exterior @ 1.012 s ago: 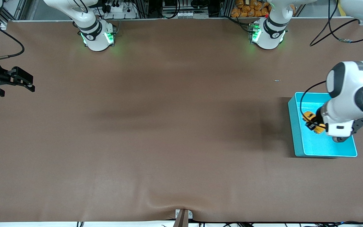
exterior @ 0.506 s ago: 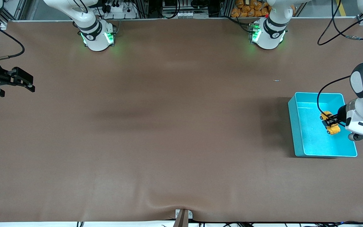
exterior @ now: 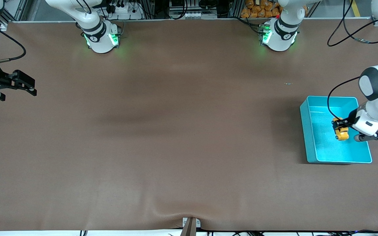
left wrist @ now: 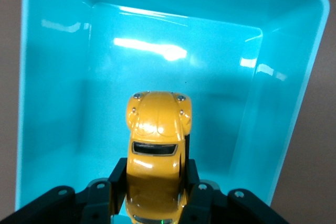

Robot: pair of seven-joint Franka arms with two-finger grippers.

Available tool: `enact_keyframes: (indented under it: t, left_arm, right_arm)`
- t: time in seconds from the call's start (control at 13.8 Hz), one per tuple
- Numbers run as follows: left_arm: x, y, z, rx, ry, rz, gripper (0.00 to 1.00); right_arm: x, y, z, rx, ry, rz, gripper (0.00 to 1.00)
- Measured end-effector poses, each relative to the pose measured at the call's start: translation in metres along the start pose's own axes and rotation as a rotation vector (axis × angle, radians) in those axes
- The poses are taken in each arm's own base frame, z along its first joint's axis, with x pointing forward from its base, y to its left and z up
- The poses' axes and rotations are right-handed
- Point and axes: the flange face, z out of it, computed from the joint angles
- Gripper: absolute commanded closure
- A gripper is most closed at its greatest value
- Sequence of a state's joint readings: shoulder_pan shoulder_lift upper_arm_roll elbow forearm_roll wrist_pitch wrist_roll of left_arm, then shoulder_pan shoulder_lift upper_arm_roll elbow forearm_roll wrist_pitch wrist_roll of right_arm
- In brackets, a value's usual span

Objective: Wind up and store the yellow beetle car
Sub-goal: 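Lower the car into the bin and open the left gripper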

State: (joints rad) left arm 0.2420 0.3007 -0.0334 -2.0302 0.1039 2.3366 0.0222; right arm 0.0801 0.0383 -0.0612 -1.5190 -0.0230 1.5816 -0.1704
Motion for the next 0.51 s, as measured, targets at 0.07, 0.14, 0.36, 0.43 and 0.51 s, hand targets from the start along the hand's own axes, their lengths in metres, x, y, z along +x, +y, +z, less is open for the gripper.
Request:
enact_keyframes:
  t: [0.07, 0.14, 0.36, 0.43, 0.51]
  left_arm:
    - [-0.004, 0.0, 0.009, -0.002, 0.008, 0.014, 1.0]
    - [-0.007, -0.002, 0.017, -0.003, 0.014, 0.027, 1.0]
    - [-0.012, -0.011, 0.035, -0.005, 0.039, 0.077, 1.0]
    - [-0.013, -0.015, 0.04, -0.005, 0.04, 0.08, 1.0]
    - [-0.014, -0.018, 0.046, -0.006, 0.038, 0.079, 1.0]
  right_arm:
    - [0.0, 0.0, 0.0, 0.0, 0.0, 0.0, 0.0]
    - [0.0, 0.0, 0.0, 0.0, 0.0, 0.0, 0.0]
    - [0.001, 0.0, 0.0, -0.001, 0.003, 0.0, 0.0]
    - [0.001, 0.0, 0.001, -0.001, 0.003, 0.0, 0.0]
    - [0.001, 0.0, 0.002, 0.0, 0.002, 0.0, 0.0]
